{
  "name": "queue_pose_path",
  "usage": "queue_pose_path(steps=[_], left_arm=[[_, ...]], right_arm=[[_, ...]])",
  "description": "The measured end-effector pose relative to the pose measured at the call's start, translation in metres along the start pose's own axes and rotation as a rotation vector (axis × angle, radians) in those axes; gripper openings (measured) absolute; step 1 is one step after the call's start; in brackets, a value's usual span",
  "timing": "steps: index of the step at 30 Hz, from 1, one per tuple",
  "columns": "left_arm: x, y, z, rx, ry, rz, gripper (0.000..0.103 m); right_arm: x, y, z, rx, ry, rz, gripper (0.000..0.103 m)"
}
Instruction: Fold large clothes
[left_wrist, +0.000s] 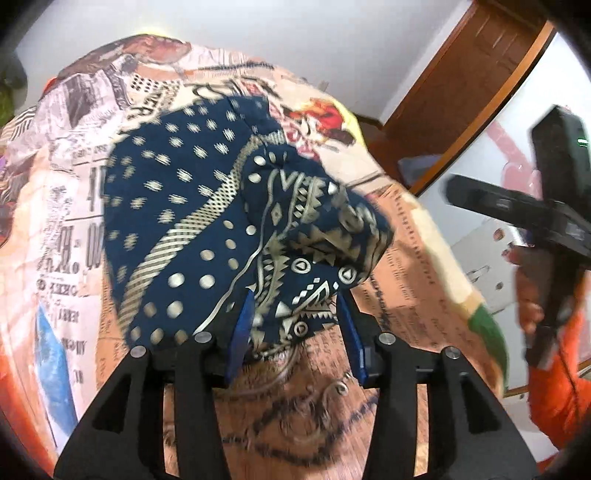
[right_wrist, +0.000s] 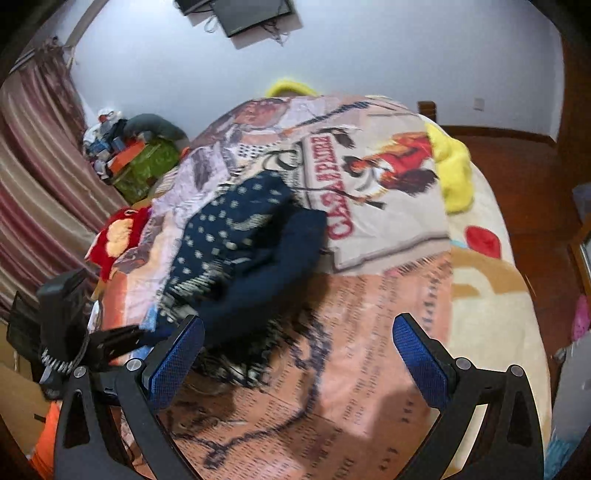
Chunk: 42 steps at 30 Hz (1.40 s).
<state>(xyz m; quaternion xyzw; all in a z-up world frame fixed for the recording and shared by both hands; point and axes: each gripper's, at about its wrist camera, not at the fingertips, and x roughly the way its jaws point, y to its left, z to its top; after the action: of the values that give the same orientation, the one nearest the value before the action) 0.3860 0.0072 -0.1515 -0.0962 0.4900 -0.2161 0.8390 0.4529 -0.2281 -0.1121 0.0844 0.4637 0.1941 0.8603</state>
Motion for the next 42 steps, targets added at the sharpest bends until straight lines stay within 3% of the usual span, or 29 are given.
queue_pose_path(steps=[2,7,10,13,17,21,25,29,32,38,42], left_arm=[[-0.018,0.009,0.002,-0.021,-0.039,0.02,0.058],[-0.033,0.049,0.014,-0.119,-0.111,0.122,0.062],[-0.013,0.074,0.012,-0.185,-0.063,0.146,0.062],[0.014,0.082,-0.001,-0.188,0.015,0.15,0.063],[0.032,0.083,-0.019,-0.182,0.012,0.17,0.078],[0.034,0.09,-0.029,-0.222,0.012,0.138,0.08],[0.026,0.091,-0.036,-0.228,0.017,0.115,0.08],[0.015,0.081,-0.041,-0.131,0.068,0.114,0.08],[0.003,0.077,-0.041,-0.067,0.068,0.173,0.08],[-0.025,0.113,-0.019,-0.218,-0.043,0.123,0.08],[-0.018,0.139,0.001,-0.339,-0.052,0.036,0.08]], right_arm=[[0.004,0.015,0.007,-0.026,-0.007,0.018,0.102],[0.033,0.054,0.023,-0.092,-0.003,0.069,0.102],[0.07,0.066,0.025,-0.095,0.059,0.062,0.102],[0.108,0.061,0.017,-0.05,0.157,0.04,0.102],[0.148,0.042,-0.011,-0.03,0.286,-0.015,0.102],[0.142,0.051,-0.033,-0.19,0.262,-0.045,0.102],[0.128,0.055,-0.04,-0.22,0.29,-0.048,0.102],[0.116,0.043,-0.041,-0.175,0.326,-0.008,0.102],[0.101,0.03,-0.035,-0.124,0.296,0.012,0.102],[0.089,-0.004,-0.002,0.054,0.229,0.063,0.102],[0.113,-0.022,0.009,0.204,0.275,0.136,0.102]])
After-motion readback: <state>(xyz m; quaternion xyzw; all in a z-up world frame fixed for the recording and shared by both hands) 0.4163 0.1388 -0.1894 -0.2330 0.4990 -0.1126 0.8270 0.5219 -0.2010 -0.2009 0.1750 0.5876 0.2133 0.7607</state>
